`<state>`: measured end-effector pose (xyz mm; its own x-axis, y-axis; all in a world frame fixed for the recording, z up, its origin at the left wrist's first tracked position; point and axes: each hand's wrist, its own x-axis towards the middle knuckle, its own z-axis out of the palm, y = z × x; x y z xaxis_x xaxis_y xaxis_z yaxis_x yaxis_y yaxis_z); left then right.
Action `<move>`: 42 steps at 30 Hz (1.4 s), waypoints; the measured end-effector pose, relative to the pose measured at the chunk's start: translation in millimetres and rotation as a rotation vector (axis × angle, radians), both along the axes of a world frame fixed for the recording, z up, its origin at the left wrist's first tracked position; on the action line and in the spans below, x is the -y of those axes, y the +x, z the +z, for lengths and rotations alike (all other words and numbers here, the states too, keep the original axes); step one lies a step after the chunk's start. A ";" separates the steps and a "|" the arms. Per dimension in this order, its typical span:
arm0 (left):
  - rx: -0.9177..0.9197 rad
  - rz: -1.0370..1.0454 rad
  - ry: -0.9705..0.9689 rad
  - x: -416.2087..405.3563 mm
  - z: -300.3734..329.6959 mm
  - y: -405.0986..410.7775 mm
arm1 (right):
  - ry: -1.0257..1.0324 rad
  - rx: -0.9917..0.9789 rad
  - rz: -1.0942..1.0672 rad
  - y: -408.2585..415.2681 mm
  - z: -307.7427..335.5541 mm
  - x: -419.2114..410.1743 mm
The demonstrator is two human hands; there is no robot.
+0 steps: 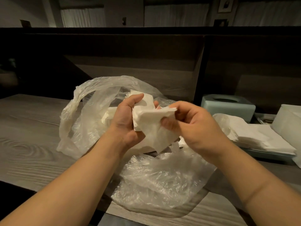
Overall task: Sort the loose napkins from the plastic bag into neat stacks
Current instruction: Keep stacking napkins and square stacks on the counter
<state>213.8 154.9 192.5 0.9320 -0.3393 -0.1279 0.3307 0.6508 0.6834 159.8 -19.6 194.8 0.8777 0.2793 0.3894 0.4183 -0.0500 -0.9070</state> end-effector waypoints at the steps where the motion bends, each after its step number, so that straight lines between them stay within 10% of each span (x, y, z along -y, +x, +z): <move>1: 0.028 -0.012 0.029 0.6 0.4 -1.4 | 0.096 -0.041 -0.009 -0.1 2.0 -0.1; 11: 0.196 -0.136 0.264 13.4 -5.2 -9.0 | 0.283 -0.443 -0.245 3.5 0.4 -7.8; 23: 0.177 -0.148 0.252 18.3 -5.6 -13.4 | 0.199 -0.456 -0.346 4.6 -6.3 -14.1; 31: 0.174 -0.156 0.229 18.4 -8.0 -14.8 | -0.339 -0.039 -0.542 12.0 -13.1 -7.3; 42: 0.274 -0.291 0.182 19.1 -8.5 -25.4 | -0.437 0.440 -0.510 7.6 -1.6 6.8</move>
